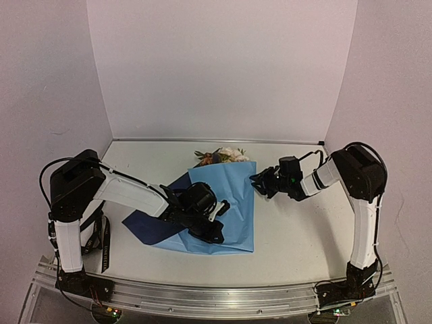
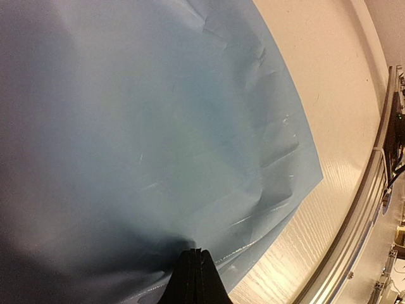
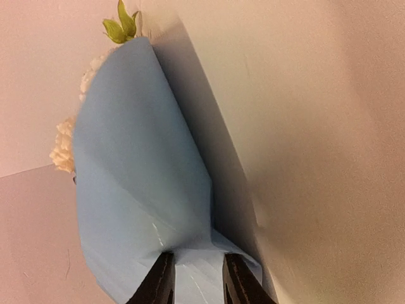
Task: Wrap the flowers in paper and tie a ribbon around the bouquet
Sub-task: Press the fold line of the 2/3-folded wrapping paper.
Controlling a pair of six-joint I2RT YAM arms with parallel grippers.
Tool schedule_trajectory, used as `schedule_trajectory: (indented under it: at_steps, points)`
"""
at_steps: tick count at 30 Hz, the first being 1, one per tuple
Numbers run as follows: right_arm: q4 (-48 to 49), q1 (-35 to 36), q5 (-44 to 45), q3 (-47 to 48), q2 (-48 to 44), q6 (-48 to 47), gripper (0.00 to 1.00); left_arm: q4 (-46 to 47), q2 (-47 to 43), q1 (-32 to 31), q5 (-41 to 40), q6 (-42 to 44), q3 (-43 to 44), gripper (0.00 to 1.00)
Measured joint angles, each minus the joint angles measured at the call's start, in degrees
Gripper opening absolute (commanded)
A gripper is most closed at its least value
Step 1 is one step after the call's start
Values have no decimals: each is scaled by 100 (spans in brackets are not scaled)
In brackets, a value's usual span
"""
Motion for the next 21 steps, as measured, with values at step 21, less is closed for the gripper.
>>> schedule_trajectory:
  at_steps: [21]
  points:
    - [-3298, -568, -616, 2160, 255, -1761, 34, -44, -12, 2, -35, 180, 10, 0]
